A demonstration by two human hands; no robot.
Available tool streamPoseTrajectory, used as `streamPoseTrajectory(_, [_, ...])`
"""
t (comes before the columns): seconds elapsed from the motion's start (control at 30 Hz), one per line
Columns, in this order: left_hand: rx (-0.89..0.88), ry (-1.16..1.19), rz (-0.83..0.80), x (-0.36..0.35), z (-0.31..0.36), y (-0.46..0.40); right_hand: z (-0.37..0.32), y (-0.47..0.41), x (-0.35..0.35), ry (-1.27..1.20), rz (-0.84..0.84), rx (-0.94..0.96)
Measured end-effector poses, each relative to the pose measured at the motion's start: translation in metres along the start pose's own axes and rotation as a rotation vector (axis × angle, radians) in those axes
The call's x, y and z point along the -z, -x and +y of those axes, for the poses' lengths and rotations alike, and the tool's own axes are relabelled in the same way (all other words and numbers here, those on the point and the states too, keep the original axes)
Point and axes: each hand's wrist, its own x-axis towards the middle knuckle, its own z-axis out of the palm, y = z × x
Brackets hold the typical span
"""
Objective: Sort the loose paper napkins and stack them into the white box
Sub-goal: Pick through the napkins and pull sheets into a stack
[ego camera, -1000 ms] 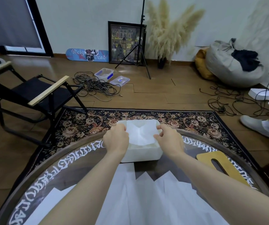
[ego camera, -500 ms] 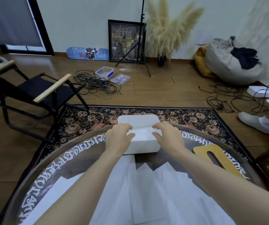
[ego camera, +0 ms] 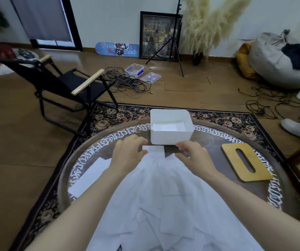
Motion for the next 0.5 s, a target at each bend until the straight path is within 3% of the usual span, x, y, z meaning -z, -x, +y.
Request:
streamPoseTrajectory(0.17, [0.014,-0.105,-0.085,0.013,-0.008,0.053,-0.006,0.043,-0.012,0.056,-0.112,0.044])
streamPoseTrajectory(0.37, [-0.037,-0.255,-0.245,0.008,-0.002,0.106,-0.005,0.077,-0.039,0.321,-0.440,0.040])
streamPoseTrajectory(0.5, [-0.076,-0.312,-0.271,0.002,0.000,0.123,-0.002,0.081,-0.042,0.333,-0.282,0.086])
